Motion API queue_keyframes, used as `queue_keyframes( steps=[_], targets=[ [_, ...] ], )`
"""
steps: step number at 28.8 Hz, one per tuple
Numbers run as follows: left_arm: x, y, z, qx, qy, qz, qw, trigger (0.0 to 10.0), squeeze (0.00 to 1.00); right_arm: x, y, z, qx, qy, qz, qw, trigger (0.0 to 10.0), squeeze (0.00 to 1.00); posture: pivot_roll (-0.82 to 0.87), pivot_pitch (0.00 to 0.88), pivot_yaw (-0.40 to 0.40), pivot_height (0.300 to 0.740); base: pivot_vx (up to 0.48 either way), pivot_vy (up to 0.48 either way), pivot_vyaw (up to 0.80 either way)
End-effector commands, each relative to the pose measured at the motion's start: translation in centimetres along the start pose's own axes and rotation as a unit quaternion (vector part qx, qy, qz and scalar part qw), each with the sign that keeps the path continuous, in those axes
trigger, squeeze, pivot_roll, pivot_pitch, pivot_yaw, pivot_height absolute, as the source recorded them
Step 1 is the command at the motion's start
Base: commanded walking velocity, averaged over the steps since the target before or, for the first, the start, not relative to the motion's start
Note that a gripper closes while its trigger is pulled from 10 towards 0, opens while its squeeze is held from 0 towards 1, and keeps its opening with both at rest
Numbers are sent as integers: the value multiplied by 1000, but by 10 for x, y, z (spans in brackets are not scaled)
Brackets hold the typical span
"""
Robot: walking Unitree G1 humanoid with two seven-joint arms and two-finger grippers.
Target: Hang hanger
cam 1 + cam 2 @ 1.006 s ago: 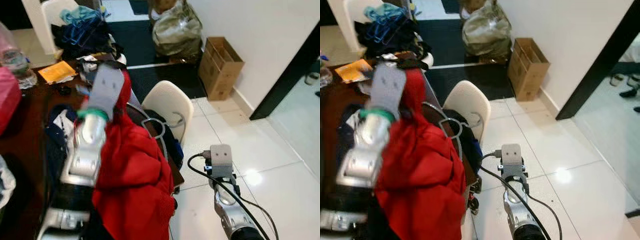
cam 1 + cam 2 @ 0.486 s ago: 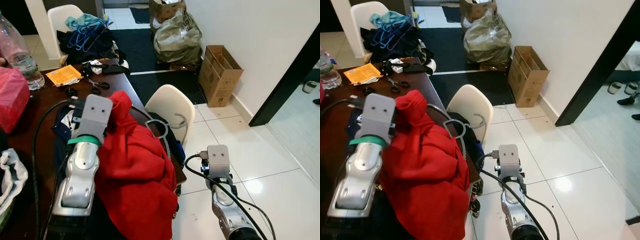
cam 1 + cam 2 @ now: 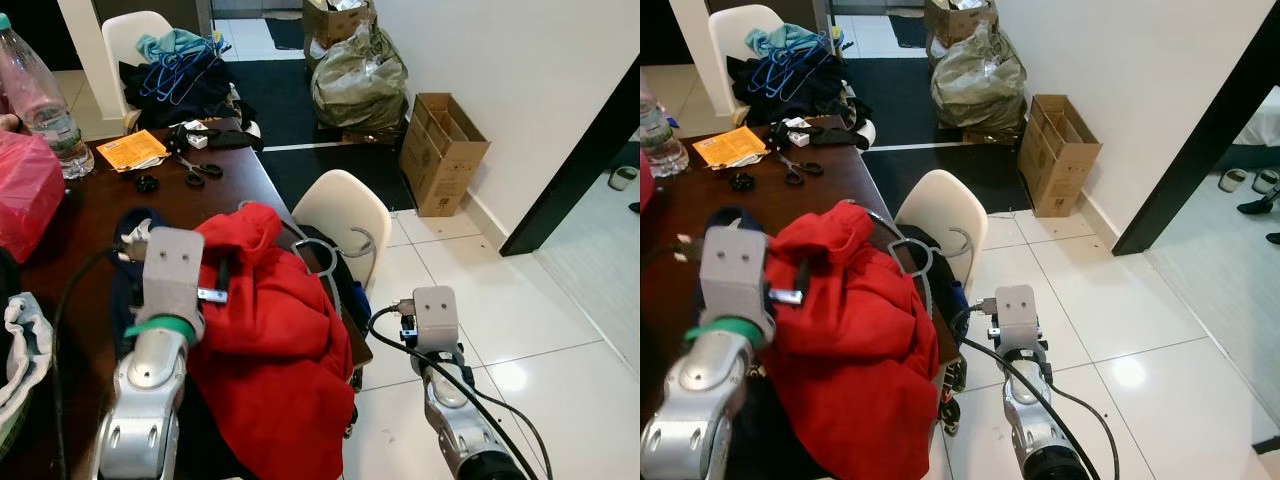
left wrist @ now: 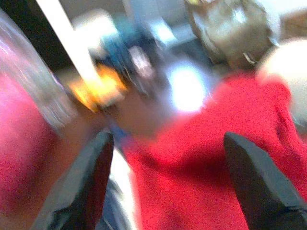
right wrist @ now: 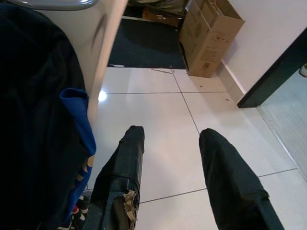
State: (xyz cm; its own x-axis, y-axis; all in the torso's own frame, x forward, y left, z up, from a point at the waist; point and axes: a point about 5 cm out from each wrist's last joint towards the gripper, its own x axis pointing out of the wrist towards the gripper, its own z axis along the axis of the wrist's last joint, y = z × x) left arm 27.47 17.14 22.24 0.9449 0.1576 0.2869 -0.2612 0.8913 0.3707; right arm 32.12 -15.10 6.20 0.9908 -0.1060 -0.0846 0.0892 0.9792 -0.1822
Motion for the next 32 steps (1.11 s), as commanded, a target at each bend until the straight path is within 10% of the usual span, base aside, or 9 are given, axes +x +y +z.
queue_keyframes(
  steps=[1,6,15,32],
  targets=[
    [-2,2,25,42,-89,20,995,10000,0,-1,3,-4,4,5,7,1000,10000,0,83,89,-1,740,0,0,0],
    [-11,-2,55,91,-193,18,977,10000,0,-1,4,-2,8,0,10,1000,10000,0,82,90,-2,740,0,0,0],
    [-27,-21,7,19,-67,-42,997,10000,0,-2,6,5,23,-27,27,999,10000,0,69,91,-5,740,0,0,0],
    [-32,-19,-6,-28,-30,-36,999,10000,0,-6,29,59,74,-148,87,982,10000,0,57,81,15,740,-15,0,0]
  ],
)
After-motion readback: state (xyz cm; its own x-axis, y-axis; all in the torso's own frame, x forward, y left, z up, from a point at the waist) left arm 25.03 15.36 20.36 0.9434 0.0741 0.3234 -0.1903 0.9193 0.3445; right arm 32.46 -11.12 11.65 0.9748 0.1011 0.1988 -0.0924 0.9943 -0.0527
